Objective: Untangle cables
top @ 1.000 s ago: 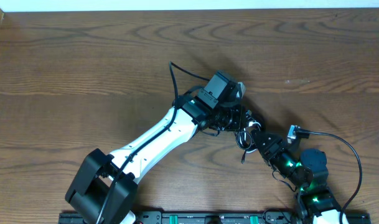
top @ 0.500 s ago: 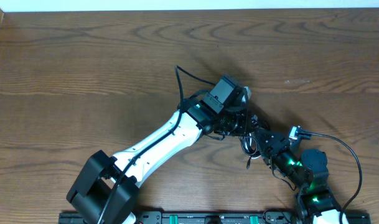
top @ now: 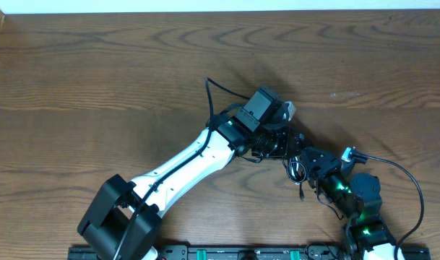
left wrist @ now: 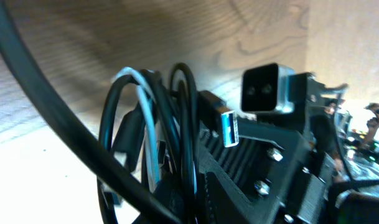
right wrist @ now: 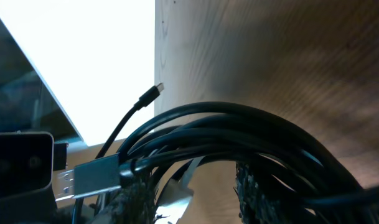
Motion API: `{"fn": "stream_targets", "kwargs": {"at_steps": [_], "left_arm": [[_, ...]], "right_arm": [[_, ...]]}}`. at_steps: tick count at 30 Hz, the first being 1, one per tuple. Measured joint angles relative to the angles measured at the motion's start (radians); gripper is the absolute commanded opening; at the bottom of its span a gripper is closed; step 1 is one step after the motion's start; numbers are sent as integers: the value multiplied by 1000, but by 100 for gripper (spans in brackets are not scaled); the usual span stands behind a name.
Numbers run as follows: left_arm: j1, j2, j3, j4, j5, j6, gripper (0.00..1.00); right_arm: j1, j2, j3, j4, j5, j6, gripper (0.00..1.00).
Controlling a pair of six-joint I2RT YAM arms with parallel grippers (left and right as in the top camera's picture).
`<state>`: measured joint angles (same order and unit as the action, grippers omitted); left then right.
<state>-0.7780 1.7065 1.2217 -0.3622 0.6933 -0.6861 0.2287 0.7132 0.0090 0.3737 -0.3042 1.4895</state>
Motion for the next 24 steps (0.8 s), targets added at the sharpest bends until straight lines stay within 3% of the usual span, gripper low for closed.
{"fn": "stream_targets", "kwargs": {"at_steps": [4, 11, 17, 24], "left_arm": [[2, 0, 0, 2, 35, -18, 7], [2, 0, 0, 3, 75, -25, 8], [2, 0, 0, 4, 109, -24, 8], [-1, 0, 0, 6, 132, -21, 7]], "right_arm": [[0, 0, 0, 6, 8, 25, 40], [0, 0, -2, 43, 13, 93, 22], [0, 0, -2, 57, -4, 138, 1], [0, 0, -2, 50, -21, 122, 1]]}}
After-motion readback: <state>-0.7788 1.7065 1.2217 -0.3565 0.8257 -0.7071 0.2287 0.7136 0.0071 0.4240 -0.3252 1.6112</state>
